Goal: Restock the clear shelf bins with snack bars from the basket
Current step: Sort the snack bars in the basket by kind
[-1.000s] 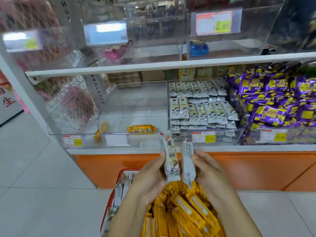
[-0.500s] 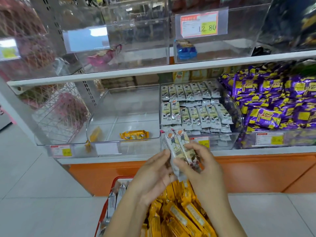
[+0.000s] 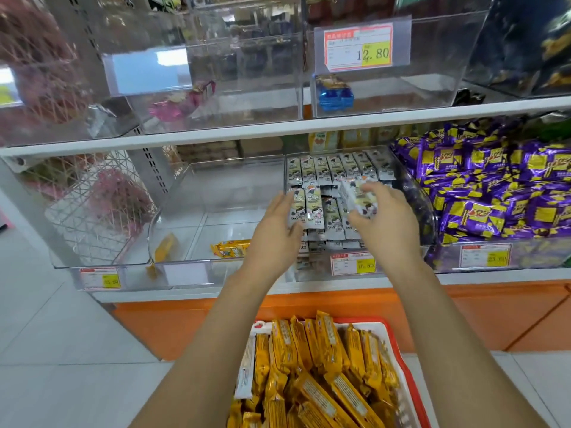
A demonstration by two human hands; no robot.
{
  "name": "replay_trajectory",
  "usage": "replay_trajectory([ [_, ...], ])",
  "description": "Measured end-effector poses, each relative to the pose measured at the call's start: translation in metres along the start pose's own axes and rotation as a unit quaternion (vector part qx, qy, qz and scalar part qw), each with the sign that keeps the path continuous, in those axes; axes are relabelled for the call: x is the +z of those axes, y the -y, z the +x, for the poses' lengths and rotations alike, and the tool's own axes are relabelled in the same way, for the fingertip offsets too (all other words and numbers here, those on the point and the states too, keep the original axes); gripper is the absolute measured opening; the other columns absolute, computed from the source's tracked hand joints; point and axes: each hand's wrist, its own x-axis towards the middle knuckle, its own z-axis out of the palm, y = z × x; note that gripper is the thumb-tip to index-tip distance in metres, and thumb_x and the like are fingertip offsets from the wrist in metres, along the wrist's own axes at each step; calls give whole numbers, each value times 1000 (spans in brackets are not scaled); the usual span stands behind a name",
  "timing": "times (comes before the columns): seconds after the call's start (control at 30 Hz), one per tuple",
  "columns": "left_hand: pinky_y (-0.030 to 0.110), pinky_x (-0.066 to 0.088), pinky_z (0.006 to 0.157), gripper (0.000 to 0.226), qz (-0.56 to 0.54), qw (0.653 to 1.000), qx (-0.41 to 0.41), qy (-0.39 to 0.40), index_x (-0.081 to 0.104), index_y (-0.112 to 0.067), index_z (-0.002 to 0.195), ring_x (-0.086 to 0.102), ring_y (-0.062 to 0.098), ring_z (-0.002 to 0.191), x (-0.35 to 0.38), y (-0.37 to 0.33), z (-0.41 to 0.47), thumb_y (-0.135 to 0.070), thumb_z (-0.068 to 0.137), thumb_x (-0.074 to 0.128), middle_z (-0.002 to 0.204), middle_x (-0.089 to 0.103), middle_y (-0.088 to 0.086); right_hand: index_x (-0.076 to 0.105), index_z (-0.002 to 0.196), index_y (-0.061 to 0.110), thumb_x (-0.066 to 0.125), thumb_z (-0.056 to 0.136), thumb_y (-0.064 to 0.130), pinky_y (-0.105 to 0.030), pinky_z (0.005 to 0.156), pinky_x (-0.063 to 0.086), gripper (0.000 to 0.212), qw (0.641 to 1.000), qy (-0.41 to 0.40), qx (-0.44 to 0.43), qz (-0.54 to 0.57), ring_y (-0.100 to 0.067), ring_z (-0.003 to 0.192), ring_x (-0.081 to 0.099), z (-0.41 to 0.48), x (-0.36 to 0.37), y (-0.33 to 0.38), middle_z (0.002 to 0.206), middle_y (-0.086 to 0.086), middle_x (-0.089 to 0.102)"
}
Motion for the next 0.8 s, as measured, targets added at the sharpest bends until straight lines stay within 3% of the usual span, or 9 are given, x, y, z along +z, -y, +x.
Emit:
replay_trajectory([
  [0.17, 28, 9, 118, 56, 52, 994, 71, 63, 20, -22, 151, -2, 13, 147, 21, 18, 11, -10, 99, 40, 159, 9, -3, 52, 134, 25, 54, 93, 41, -37, 86, 47, 44, 993, 72, 0, -91, -32, 118, 51, 28, 34, 7, 138, -11, 46],
  [0.27, 21, 1, 112, 56, 70, 991, 87, 67, 19, -19, 151, -7, 13, 146, 28, 24, 11, -11, 99, 40, 159, 9, -3, 43, 143, 21, 34, 101, 42, -42, 107, 33, 47, 993, 93, 1, -72, -34, 138, 30, 14, 47, 13, 153, -17, 27],
  [0.37, 19, 3, 112, 56, 71, 991, 94, 70, 19, -16, 151, -6, 15, 146, 29, 26, 14, -10, 99, 40, 159, 11, -2, 30, 149, 21, 26, 104, 36, -40, 109, 30, 48, 990, 109, -15, -86, -34, 142, 23, -2, 47, 17, 158, -17, 12],
  [0.47, 24, 8, 115, 57, 63, 991, 81, 91, 19, -18, 151, -5, 14, 146, 25, 23, 17, -9, 99, 41, 159, 10, -3, 33, 148, 21, 25, 104, 35, -41, 109, 30, 47, 991, 114, -17, -74, -33, 141, 25, -1, 44, 15, 157, -19, 16],
  [0.6, 17, 14, 109, 52, -7, 996, 48, 72, 31, -20, 147, 10, 9, 145, 7, 13, 6, -13, 98, 46, 155, 25, -5, 53, 131, 15, 28, 103, 33, -42, 103, 37, 41, 992, 112, -30, -51, -32, 131, 38, 11, 38, 10, 140, -20, 45],
  [0.67, 21, 33, 99, 37, -33, 999, 18, 22, 50, -22, 134, 44, 11, 128, -9, 14, -6, -21, 97, 50, 138, 50, -5, 58, 121, 11, 36, 101, 31, -39, 99, 39, 36, 996, 69, -40, -33, -30, 122, 45, 10, 29, 18, 130, -15, 50],
  [0.7, 24, 42, 84, 25, -41, 999, 5, -2, 61, -20, 119, 56, 14, 108, -18, 17, -16, -25, 97, 52, 119, 61, -5, 61, 113, 10, 40, 100, 30, -38, 93, 42, 32, 997, 45, -51, -19, -27, 112, 50, 6, 23, 25, 121, -11, 53],
  [0.73, 28, 42, 70, 21, -45, 999, -6, -20, 67, -16, 103, 61, 16, 89, -27, 21, -26, -29, 96, 52, 99, 66, -4, 61, 101, 11, 43, 98, 30, -35, 83, 44, 26, 997, 27, -66, -4, -22, 98, 53, -2, 18, 33, 108, -7, 55],
  [0.8, 33, 43, 61, 34, -46, 998, -35, -18, 69, -8, 85, 61, 17, 67, -41, 40, -52, -35, 96, 51, 75, 67, 4, 52, 80, 11, 49, 96, 28, -28, 62, 40, 23, 995, 32, -98, 16, -15, 73, 50, -28, 11, 52, 81, -3, 53],
])
